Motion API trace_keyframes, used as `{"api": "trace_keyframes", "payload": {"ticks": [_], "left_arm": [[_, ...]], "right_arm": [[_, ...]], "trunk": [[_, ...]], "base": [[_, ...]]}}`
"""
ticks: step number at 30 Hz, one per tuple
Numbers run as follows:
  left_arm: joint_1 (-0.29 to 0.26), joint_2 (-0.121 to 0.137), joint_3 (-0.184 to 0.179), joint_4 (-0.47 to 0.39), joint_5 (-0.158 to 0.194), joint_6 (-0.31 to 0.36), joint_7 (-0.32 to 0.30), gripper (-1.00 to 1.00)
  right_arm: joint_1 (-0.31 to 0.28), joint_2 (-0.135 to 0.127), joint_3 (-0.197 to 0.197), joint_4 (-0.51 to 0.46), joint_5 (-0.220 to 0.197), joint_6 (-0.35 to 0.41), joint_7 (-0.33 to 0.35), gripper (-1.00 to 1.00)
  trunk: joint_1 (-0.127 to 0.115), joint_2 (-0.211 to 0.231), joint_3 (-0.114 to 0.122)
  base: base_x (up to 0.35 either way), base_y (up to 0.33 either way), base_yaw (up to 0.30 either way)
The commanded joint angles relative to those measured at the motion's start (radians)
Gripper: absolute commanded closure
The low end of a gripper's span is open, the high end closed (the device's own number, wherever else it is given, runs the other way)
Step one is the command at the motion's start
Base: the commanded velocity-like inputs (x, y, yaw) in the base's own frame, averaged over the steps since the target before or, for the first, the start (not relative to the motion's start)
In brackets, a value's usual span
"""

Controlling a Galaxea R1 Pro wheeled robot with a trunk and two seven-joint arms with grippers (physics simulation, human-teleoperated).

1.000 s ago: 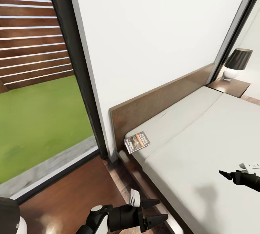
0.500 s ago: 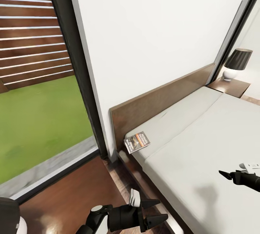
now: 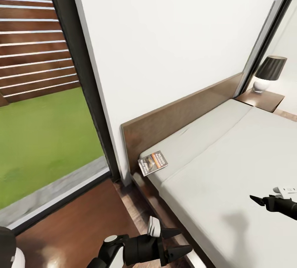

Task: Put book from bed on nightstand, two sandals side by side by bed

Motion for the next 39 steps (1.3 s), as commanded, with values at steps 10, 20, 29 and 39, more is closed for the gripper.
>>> {"api": "trace_keyframes", "payload": {"ticks": [10, 20, 29, 39], "left_arm": [[-0.001, 0.000, -0.001, 0.000, 0.007, 0.010, -0.001, -1.00], [-0.001, 0.000, -0.001, 0.000, 0.008, 0.010, -0.001, -1.00], [-0.001, 0.000, -0.001, 0.000, 0.008, 0.010, -0.001, -1.00], [-0.001, 0.000, -0.001, 0.000, 0.008, 0.010, -0.001, -1.00]], "right_arm": [[-0.001, 0.001, -0.003, -0.001, 0.007, 0.005, 0.008, -1.00], [-0.001, 0.001, -0.003, -0.001, 0.007, 0.005, 0.008, -1.00], [-0.001, 0.001, -0.003, -0.001, 0.007, 0.005, 0.007, -1.00], [-0.001, 0.001, -0.003, -0.001, 0.007, 0.005, 0.008, -1.00]], "trunk": [[0.000, 0.000, -0.001], [0.000, 0.000, -0.001], [0.000, 0.000, 0.000], [0.000, 0.000, 0.004]], "base": [[0.000, -0.038, 0.000], [0.000, -0.121, 0.000], [0.000, -0.002, -0.016], [0.000, 0.000, -0.106]]}}
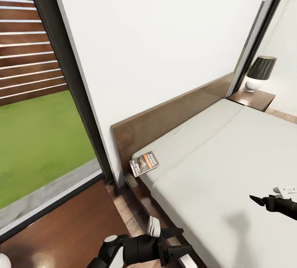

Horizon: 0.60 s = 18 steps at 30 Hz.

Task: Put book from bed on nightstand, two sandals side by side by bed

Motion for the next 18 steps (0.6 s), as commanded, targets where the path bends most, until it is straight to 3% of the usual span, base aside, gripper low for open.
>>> {"api": "trace_keyframes", "payload": {"ticks": [1, 18], "left_arm": [[-0.001, 0.000, -0.001, 0.000, 0.008, 0.010, -0.001, -1.00], [-0.001, 0.000, -0.001, 0.000, 0.008, 0.010, -0.001, -1.00]], "right_arm": [[-0.001, 0.001, -0.004, -0.001, 0.007, 0.005, 0.007, -1.00], [-0.001, 0.001, -0.004, -0.001, 0.007, 0.005, 0.007, -1.00]], "trunk": [[0.000, 0.000, -0.001], [0.000, 0.000, -0.001]], "base": [[0.000, 0.000, -0.011], [0.049, 0.000, -0.002]]}}
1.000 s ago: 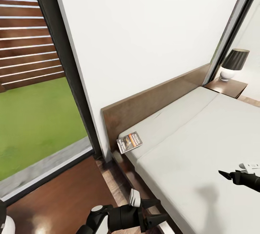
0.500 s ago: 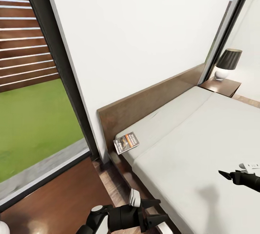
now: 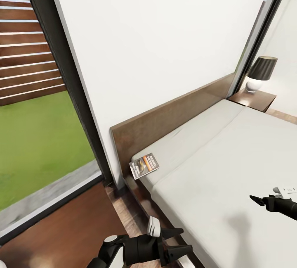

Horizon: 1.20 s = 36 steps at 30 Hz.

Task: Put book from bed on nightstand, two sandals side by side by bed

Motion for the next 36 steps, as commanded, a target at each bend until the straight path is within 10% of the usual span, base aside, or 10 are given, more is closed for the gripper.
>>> {"api": "trace_keyframes", "payload": {"ticks": [1, 36], "left_arm": [[-0.001, 0.000, -0.001, 0.000, 0.008, 0.010, -0.001, -1.00], [0.005, 0.006, 0.012, -0.019, 0.017, 0.007, -0.010, -1.00]], "right_arm": [[-0.001, 0.000, -0.004, -0.001, 0.007, 0.005, 0.007, -1.00], [0.037, -0.001, -0.024, 0.002, -0.014, -0.009, 0.018, -1.00]], "trunk": [[0.000, 0.000, -0.001], [0.000, 0.000, -0.001]], "base": [[0.004, 0.000, 0.000], [0.000, 0.000, 0.000]]}}
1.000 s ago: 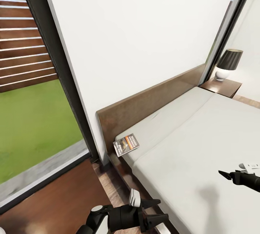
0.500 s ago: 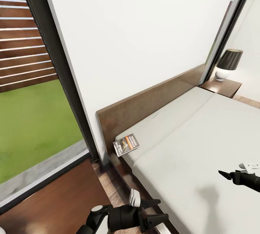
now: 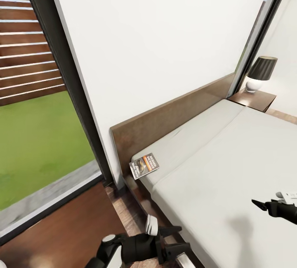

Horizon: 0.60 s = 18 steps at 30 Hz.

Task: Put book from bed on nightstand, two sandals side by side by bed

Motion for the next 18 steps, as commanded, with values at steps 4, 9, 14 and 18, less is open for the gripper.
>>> {"api": "trace_keyframes", "payload": {"ticks": [4, 9, 14, 18], "left_arm": [[0.000, -0.001, 0.022, -0.022, 0.013, 0.017, -0.001, -1.00], [0.000, -0.001, 0.050, -0.029, 0.014, 0.021, 0.000, -1.00], [-0.001, -0.001, 0.078, -0.030, 0.015, 0.021, 0.000, -1.00], [0.000, -0.002, 0.100, -0.030, 0.015, 0.021, 0.001, -1.00]], "right_arm": [[0.000, 0.002, -0.004, -0.024, -0.016, 0.008, 0.006, -1.00], [0.001, 0.002, -0.003, -0.051, -0.039, 0.010, 0.006, -1.00], [0.001, 0.002, -0.003, -0.054, -0.041, 0.010, 0.006, -1.00], [0.001, 0.002, -0.002, -0.055, -0.042, 0.010, 0.006, -1.00]], "trunk": [[0.000, 0.000, -0.001], [0.000, 0.000, -0.001], [0.000, 0.000, -0.001], [0.000, 0.000, -0.001]], "base": [[0.000, 0.000, 0.000], [0.000, 0.000, 0.000], [0.000, 0.000, 0.000], [0.000, 0.000, 0.000]]}}
